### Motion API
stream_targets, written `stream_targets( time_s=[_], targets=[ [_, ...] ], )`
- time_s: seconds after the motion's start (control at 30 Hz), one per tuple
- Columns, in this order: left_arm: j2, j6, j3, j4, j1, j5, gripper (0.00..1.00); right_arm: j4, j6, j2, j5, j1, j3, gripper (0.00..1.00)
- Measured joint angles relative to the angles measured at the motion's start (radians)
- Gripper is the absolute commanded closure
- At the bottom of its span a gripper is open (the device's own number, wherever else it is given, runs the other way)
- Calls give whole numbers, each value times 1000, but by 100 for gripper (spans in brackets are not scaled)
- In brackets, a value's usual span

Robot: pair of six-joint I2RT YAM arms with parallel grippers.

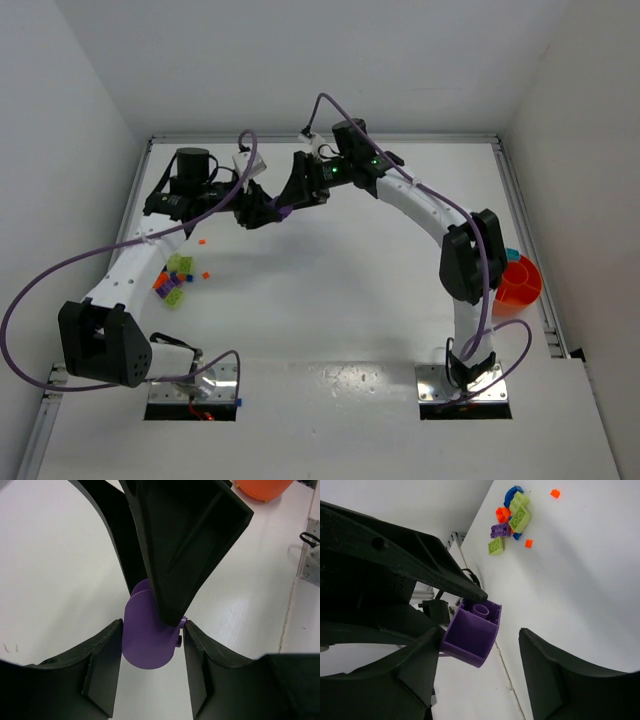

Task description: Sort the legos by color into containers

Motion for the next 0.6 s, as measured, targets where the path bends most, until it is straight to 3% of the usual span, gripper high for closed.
stream_targets(
  time_s=[0.23, 0.37, 0.47, 0.53, 0.6],
  targets=[
    [3, 0, 0, -8, -6, -28, 83, 3, 12, 2, -3, 5, 0, 60],
    [3, 1, -1, -10, -12, -41, 83, 3, 23, 2, 1, 5, 0, 85],
    [3, 0, -1, -10, -14, -47, 76, 3, 23, 2, 2, 4, 0, 96],
    [3, 1, 0, -10, -14, -48, 67, 3, 23, 2, 2, 4, 0, 98],
    [3, 1, -1, -10, -14, -48, 46, 3, 20, 2, 0, 3, -3, 99]
  ],
)
